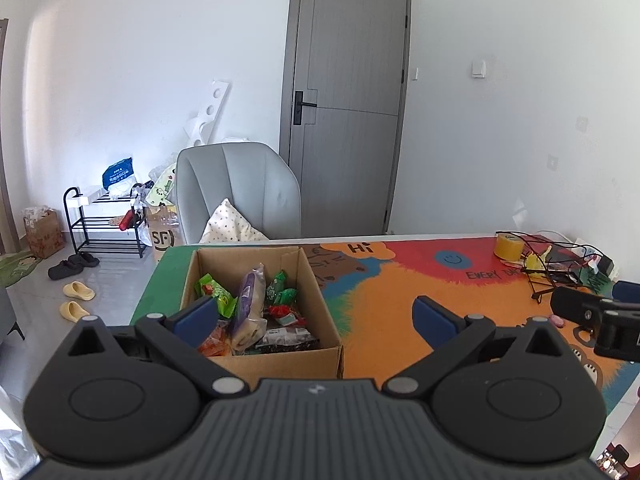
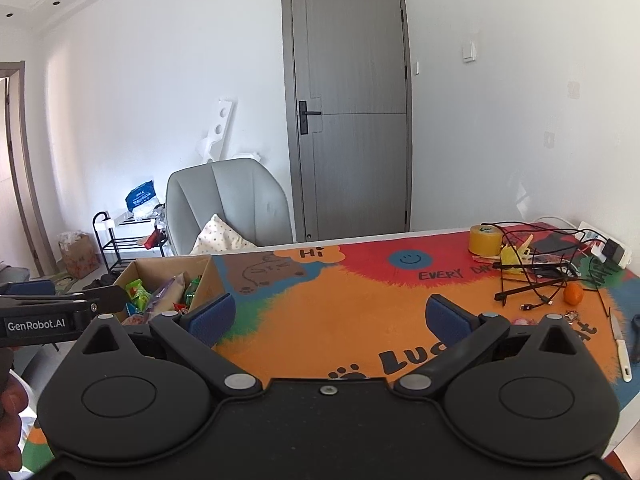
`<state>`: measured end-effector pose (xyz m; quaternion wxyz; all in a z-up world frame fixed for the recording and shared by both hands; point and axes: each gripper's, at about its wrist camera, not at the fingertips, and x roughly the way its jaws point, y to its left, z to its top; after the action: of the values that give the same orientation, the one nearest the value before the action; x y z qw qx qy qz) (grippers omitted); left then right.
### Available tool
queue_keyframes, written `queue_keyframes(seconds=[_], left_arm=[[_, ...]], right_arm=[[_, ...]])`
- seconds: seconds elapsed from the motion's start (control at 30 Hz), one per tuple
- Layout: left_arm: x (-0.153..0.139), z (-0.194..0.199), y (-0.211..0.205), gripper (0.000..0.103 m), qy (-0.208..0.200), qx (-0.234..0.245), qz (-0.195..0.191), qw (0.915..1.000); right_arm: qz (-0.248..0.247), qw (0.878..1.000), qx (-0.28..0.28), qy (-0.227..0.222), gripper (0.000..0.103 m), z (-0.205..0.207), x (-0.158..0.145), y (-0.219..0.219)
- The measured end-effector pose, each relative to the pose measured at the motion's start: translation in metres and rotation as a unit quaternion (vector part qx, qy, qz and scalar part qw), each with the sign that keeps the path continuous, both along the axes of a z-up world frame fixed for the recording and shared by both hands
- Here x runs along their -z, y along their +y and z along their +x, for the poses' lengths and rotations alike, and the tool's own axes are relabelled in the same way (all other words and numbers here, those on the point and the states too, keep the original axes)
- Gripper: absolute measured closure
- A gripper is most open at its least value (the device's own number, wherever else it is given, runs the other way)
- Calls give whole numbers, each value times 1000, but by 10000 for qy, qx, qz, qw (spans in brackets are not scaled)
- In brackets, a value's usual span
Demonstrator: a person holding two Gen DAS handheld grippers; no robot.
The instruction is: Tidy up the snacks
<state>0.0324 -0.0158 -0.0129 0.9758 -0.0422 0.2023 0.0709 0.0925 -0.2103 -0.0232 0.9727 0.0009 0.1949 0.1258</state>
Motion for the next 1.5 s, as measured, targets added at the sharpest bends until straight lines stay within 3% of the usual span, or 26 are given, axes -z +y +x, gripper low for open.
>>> queue_keyframes(seconds=[0.37, 0.93, 1.5], left_arm=[[4, -21, -4, 0, 85, 101, 119, 9998], [14, -21, -7, 0, 423, 124, 204, 9988], [13, -21, -3, 0, 424, 79, 108, 9990]], right_arm=[[-82, 9999, -143, 46, 0, -19, -3, -3], [-52, 9989, -249, 396, 0, -18, 8, -4], [-41, 9989, -257, 397, 0, -16, 9, -7]])
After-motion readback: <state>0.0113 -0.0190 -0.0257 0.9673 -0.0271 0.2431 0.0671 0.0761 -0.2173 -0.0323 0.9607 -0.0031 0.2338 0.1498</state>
